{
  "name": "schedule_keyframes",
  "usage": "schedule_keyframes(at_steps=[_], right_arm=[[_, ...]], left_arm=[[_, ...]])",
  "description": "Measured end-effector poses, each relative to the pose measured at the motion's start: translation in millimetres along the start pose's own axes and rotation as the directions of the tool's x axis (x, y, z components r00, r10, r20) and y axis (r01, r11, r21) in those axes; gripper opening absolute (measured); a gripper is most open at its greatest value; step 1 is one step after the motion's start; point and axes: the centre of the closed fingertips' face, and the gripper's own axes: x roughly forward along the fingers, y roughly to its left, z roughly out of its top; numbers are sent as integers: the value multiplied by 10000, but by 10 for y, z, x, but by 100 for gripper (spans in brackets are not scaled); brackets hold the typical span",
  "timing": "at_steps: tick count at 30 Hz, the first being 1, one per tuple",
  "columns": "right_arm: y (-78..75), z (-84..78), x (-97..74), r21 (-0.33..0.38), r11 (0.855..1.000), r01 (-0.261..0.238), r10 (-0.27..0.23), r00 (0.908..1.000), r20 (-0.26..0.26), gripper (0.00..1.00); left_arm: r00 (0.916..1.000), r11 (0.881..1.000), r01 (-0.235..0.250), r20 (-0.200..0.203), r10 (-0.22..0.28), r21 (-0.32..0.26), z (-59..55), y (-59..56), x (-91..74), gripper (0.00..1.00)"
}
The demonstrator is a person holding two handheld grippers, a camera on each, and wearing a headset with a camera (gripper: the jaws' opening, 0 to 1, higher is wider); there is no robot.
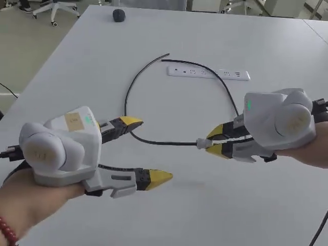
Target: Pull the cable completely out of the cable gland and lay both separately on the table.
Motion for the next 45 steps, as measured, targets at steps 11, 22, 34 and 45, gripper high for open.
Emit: schedule_keyframes(at_steps=[11, 22, 34, 45], right_arm=[[62, 238, -140, -9, 9999, 166, -166, 9996, 227, 7], [74, 550, -389, 237, 9990, 376, -396, 9952, 897, 7], [159, 642, -465, 244, 9996, 142, -167, 9943, 1049, 7], [180, 615, -425, 226, 9997, -71, 48, 9952, 981, 7]], left_arm=[[9972, 9953, 726, 130, -736, 635, 118, -56, 139, 67], [9863, 9761, 1385, 653, -1512, 1672, 429, -146, 269, 58], [9736, 9599, 1912, 846, -2120, 2048, 516, -201, 215, 40], [9588, 9387, 2411, 892, -2696, 2464, 583, -292, 250, 31]])
